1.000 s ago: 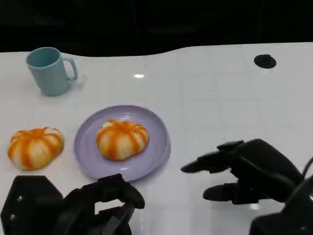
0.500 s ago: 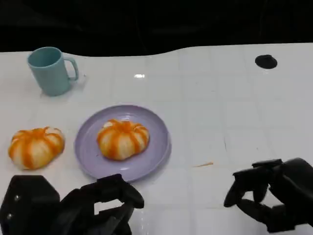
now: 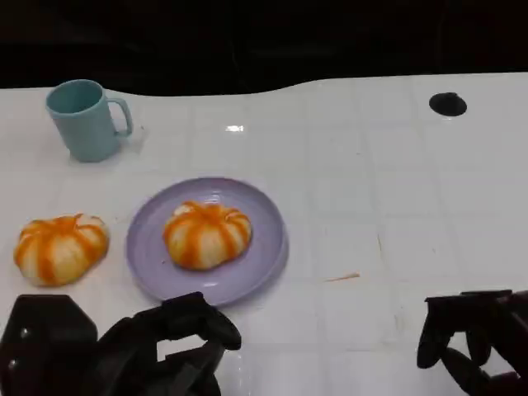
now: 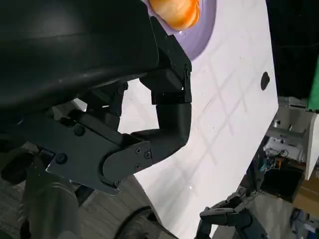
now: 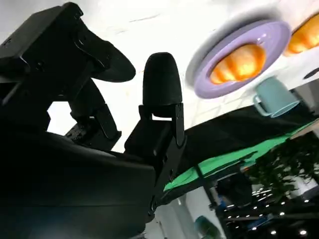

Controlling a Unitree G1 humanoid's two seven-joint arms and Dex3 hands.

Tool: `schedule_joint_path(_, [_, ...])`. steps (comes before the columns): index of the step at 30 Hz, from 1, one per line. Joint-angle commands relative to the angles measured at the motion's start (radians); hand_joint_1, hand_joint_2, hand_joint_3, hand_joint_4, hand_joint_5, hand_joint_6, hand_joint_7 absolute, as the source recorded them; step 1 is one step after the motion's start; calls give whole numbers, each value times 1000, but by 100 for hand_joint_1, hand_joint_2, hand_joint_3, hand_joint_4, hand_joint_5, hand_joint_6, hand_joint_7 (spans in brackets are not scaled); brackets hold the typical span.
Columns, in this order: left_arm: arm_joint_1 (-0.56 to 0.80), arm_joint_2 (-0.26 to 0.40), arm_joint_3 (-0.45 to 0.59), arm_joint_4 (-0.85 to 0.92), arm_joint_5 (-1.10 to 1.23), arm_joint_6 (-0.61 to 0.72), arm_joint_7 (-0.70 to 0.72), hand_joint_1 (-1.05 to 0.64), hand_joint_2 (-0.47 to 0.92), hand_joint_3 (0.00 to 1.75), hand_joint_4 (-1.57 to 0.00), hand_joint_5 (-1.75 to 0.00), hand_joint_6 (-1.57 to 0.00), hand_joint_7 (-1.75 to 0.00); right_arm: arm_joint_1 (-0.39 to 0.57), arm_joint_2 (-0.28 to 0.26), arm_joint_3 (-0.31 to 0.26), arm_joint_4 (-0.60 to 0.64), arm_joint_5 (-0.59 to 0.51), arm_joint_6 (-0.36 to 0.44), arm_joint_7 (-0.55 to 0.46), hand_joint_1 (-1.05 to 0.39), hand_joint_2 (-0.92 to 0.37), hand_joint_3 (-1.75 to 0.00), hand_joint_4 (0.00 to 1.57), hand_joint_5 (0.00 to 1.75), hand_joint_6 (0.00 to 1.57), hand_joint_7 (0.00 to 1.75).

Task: Grasp the bread from the table and place it into the plate.

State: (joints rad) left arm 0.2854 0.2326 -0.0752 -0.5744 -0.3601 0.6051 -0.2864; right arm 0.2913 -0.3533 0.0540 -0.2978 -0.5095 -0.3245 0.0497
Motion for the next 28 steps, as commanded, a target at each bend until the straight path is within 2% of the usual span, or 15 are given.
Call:
schedule_joint_path(1, [0,15,8,1,3,-8,-6,-31,78,84,-67,-175,-58,-148,4,-3,-9,12,7,11,-3,3,-22,-134,94,174,91,131])
schedule_joint_path(8, [7,19,15,3,4,-13,-11,-31,78,83,-66,-175,-57,-148,-1,12,16,11,-16,55,2,0,-23,-131,94,175,90,136])
schedule_joint_path(17, [16,30,16,5,10,-33,-15,-31,79,82,-66,-175,-57,-149,-2,28,31,28,-18,53,-16,-2,-29,-125,96,175,88,139])
schedule_joint_path(28, [31,32,10,0,11,-35,-12,-29,78,83,-66,-175,-57,-149,5,30,33,9,-15,75,2,0,-29,-123,93,175,87,139])
